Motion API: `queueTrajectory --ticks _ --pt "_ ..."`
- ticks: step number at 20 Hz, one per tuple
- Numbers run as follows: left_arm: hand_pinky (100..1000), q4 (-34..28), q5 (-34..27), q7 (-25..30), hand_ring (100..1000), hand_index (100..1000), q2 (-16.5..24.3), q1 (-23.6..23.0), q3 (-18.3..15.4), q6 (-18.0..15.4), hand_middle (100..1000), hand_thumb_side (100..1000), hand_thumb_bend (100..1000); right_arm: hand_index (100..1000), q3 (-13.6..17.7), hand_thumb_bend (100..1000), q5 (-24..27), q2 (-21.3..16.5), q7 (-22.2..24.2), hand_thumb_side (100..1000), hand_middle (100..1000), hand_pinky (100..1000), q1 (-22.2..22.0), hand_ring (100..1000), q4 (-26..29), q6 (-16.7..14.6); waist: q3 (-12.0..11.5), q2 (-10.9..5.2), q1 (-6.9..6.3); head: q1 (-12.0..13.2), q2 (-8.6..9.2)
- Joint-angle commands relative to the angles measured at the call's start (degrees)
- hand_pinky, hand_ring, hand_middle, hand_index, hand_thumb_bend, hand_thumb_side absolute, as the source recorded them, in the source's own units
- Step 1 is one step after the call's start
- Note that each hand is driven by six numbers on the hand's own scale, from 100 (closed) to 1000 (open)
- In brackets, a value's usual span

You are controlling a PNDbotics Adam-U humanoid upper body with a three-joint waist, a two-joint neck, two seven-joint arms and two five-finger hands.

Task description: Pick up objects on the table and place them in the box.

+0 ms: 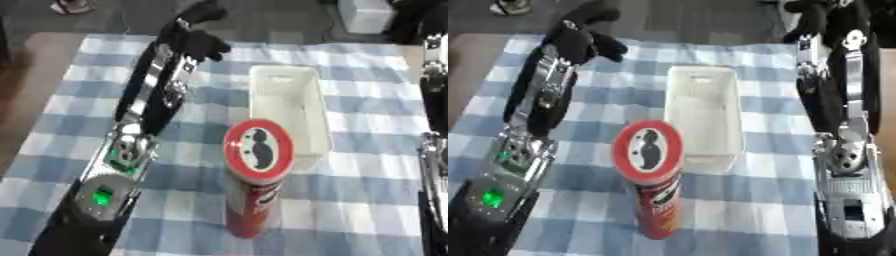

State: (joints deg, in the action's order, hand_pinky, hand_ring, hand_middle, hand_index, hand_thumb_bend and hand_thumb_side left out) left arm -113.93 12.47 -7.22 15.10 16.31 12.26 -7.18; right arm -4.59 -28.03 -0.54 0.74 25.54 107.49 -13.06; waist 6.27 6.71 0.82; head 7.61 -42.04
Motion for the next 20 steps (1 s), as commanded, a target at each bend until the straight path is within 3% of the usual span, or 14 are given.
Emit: queueTrajectory --ticks 1,10,12,20 --pt "592 -0.66 -0.26 -0.20 639 927 0.03 0.56 0.06 0.05 791 1000 118 959 -0.03 100 0.51 -0.77 -0.31 866 834 494 0.37 721 0.59 -0.09 0.00 -0.35 -0.12 0.41 -0.72" --pt "593 -0.66 -0.30 -0.19 639 927 -0.12 0.61 0.30 0.06 791 1000 119 1000 -0.09 100 -1.46 -1.07 2.73 859 910 555 -0.78 795 0.36 -0.68 0.05 0.17 -0.11 -0.41 -1.89" --pt "593 -0.66 -0.30 -0.19 639 927 -0.13 0.61 0.30 0.08 791 1000 120 1000 -0.23 100 -2.62 -0.99 4.86 893 939 612 -1.13 847 0.14 -1.10 0.18 0.16 -0.07 -1.10 -2.04" --pt "594 -0.66 -0.35 -0.13 639 927 -0.19 0.64 0.34 0.21 791 1000 119 1000 -0.38 100 -4.04 -0.29 13.20 933 1000 675 -2.02 949 -0.08 -2.26 0.88 0.24 0.17 -2.97 -2.08"
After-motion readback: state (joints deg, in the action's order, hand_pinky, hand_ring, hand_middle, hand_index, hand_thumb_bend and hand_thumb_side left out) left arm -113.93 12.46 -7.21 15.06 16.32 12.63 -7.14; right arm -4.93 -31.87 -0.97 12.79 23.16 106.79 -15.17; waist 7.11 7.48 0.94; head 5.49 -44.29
